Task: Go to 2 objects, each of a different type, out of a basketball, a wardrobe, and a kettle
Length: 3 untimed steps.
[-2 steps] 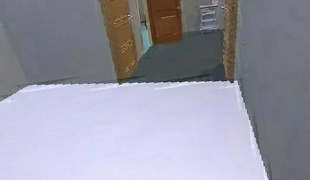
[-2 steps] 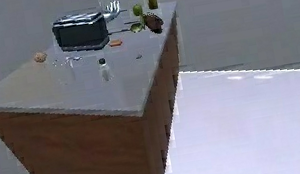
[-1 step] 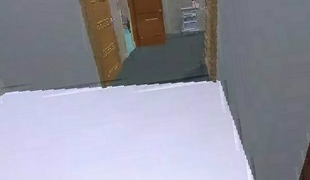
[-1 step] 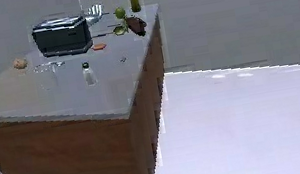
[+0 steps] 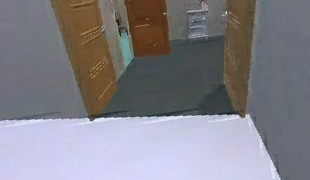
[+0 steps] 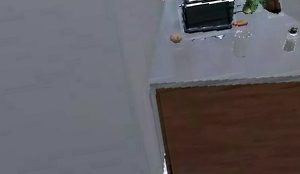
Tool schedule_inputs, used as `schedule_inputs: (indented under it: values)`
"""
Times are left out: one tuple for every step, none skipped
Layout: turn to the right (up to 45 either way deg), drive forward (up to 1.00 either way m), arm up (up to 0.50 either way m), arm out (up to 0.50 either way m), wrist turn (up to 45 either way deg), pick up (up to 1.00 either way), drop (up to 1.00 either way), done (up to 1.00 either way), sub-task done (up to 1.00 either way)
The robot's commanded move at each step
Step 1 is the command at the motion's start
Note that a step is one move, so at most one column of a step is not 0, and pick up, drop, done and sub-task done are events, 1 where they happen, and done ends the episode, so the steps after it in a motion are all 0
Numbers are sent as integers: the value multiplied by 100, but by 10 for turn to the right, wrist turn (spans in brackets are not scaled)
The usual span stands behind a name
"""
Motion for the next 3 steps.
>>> schedule_inputs:
  values:
    - [0,100,0,0,0,0,0,0,0]
    - [30,0,0,0,0,0,0,0,0]
    - [0,100,0,0,0,0,0,0,0]
